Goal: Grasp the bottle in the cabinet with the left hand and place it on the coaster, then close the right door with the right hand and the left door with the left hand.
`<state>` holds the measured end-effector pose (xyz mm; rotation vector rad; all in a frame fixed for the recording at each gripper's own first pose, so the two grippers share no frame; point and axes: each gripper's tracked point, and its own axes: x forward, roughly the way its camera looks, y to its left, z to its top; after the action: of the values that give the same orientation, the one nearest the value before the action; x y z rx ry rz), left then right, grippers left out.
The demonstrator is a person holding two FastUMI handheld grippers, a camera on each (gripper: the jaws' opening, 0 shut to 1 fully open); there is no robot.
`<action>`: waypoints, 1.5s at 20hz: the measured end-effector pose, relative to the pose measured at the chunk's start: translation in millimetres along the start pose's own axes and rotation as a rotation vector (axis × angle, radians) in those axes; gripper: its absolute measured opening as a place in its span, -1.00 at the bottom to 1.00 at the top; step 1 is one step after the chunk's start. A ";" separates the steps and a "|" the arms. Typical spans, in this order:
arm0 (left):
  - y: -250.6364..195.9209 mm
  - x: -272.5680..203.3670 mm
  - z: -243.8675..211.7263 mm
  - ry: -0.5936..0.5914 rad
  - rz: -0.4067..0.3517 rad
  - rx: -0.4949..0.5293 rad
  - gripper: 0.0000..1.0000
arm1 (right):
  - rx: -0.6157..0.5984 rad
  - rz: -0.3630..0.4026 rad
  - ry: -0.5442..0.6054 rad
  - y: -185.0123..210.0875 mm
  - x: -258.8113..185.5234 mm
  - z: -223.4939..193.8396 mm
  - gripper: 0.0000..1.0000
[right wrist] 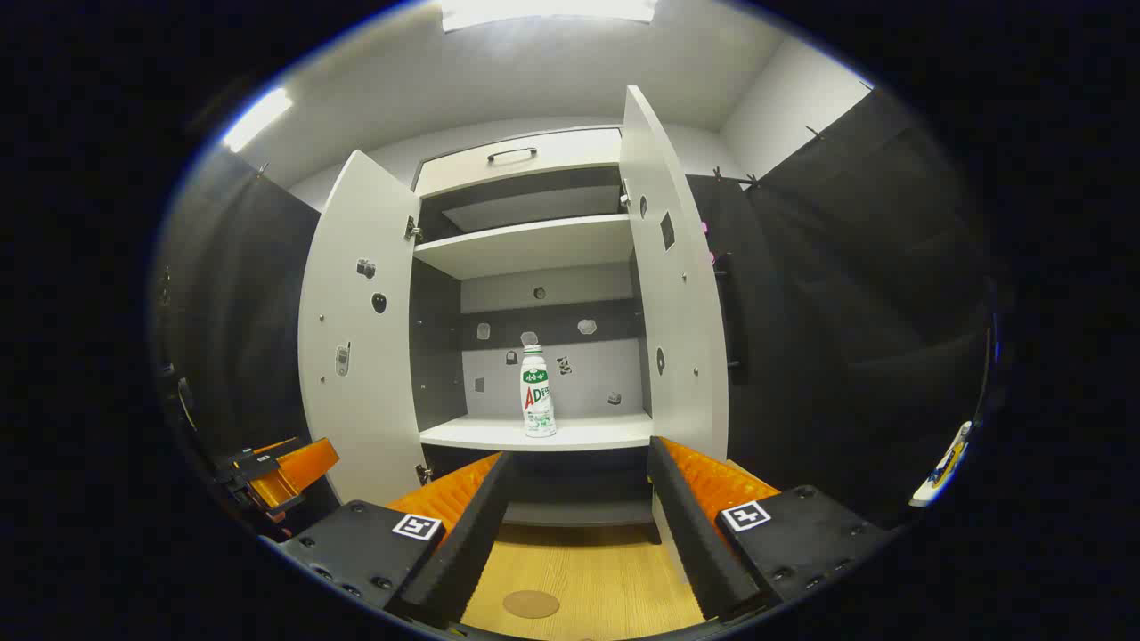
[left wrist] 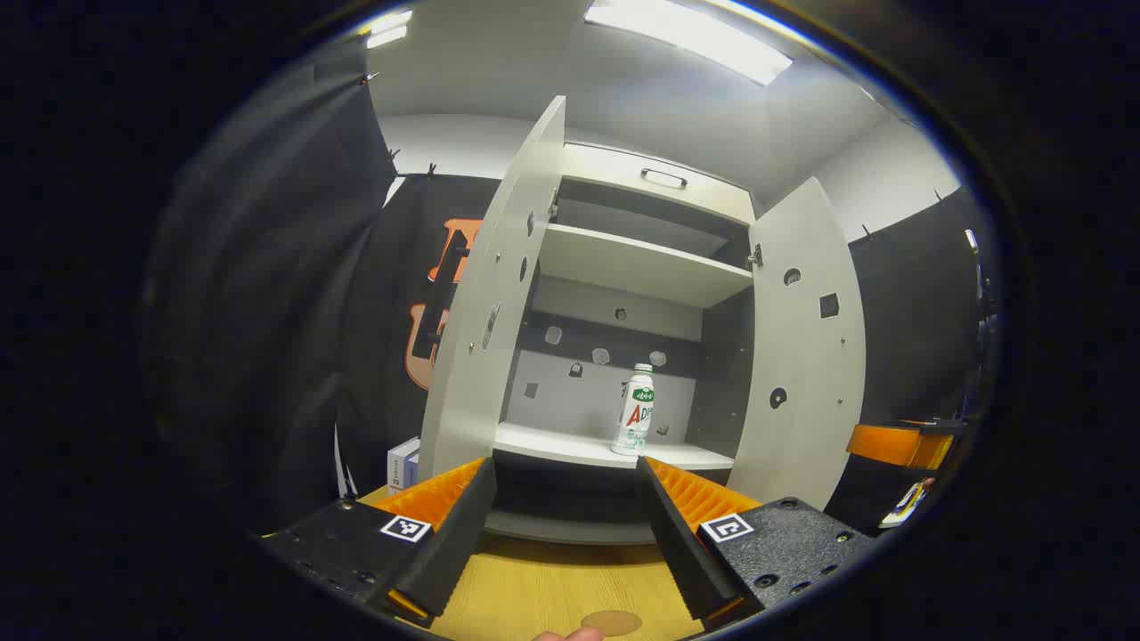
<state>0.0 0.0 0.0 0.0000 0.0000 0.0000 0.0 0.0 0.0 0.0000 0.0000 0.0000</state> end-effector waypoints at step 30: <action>-66.5 69.9 7.7 -0.002 0.021 -0.060 0.89 | -0.007 0.115 0.029 -29.1 19.9 7.3 0.96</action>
<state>69.9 -66.5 7.7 -0.0601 -0.0015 0.0215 19.9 -29.1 7.3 -0.0071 0.0289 0.1146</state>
